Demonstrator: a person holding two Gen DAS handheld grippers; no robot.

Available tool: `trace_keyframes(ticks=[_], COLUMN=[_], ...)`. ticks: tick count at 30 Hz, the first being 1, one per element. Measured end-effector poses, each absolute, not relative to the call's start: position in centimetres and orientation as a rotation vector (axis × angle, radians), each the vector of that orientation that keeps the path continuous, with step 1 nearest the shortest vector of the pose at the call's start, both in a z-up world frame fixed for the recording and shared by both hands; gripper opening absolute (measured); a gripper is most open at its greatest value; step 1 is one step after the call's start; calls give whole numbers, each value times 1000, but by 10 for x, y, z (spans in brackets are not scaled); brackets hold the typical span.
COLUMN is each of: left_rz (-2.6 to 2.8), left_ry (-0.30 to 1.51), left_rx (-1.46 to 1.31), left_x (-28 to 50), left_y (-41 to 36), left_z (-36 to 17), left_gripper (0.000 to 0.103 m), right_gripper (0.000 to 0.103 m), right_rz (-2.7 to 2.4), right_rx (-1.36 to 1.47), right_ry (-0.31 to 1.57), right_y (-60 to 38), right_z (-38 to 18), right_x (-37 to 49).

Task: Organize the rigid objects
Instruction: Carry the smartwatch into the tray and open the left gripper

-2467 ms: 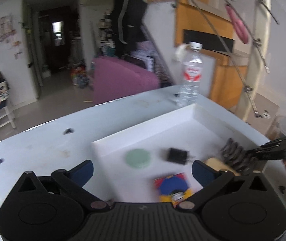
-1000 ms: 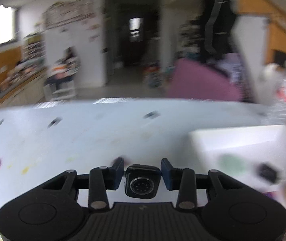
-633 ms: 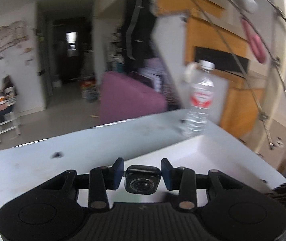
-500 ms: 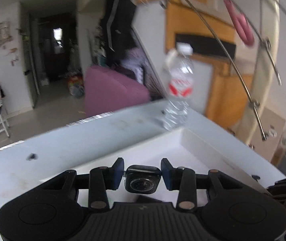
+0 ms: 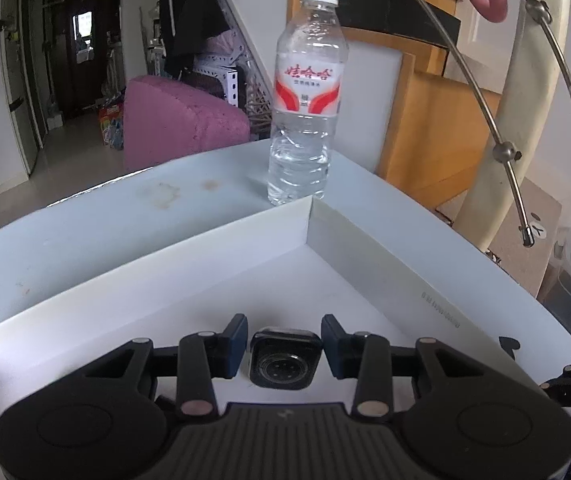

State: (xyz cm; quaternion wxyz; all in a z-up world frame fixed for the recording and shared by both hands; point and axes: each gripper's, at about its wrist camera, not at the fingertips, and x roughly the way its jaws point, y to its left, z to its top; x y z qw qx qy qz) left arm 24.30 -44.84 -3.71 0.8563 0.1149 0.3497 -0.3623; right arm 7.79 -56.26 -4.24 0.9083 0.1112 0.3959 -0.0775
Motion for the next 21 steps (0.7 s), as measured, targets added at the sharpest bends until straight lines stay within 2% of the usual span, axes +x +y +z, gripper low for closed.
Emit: trace_keyframes(ticks=[7, 9, 10, 11, 21], left_rz=[-759, -763, -759, -750, -794], left_ry=[751, 763, 762, 754, 734], left_rx=[234, 220, 217, 221, 214], left_x=[251, 253, 252, 250, 226], left_y=[-461, -460, -460, -459, -437], left_z=[-42, -46, -48, -48, -18], left_gripper=[43, 59, 75, 82, 98], right_gripper=[5, 5, 5, 5, 5], right_rz=[-156, -157, -157, -157, -160], right_rx=[236, 236, 237, 237, 237], right_ry=[811, 811, 810, 811, 813], right_y=[-563, -563, -563, -563, -563], right_z=[-43, -43, -43, -43, -43], right_x=[77, 77, 77, 77, 77])
